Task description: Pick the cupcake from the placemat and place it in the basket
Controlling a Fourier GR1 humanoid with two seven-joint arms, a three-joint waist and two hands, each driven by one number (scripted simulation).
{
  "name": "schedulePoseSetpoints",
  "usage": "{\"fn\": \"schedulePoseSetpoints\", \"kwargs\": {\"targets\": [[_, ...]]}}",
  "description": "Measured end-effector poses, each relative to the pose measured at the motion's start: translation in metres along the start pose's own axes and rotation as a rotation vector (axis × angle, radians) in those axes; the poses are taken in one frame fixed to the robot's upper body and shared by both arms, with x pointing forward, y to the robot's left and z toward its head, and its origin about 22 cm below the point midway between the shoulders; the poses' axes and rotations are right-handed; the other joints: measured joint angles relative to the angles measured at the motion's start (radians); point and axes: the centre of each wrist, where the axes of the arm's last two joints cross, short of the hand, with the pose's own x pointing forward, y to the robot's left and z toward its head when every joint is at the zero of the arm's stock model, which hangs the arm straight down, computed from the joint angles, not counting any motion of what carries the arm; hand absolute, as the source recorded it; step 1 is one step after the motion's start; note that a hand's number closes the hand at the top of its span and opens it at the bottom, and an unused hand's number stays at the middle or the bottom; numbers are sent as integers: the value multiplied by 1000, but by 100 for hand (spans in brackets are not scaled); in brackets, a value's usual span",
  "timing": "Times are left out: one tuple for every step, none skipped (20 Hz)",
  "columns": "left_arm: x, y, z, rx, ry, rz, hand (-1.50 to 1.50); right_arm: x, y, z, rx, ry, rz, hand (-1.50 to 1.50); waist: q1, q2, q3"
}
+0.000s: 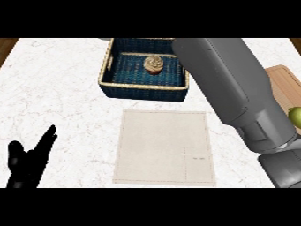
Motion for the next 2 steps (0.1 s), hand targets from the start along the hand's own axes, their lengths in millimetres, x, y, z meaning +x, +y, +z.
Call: {"fn": "schedulePoseSetpoints", "kwargs": {"targets": [[-2, 0, 1, 6, 2, 1, 0, 1, -4, 0, -4, 4, -4, -150, -7, -3, 1], [-4, 1, 2, 11, 4, 2, 0, -4, -7, -2, -13, 8, -6, -150, -14, -5, 2]]}}
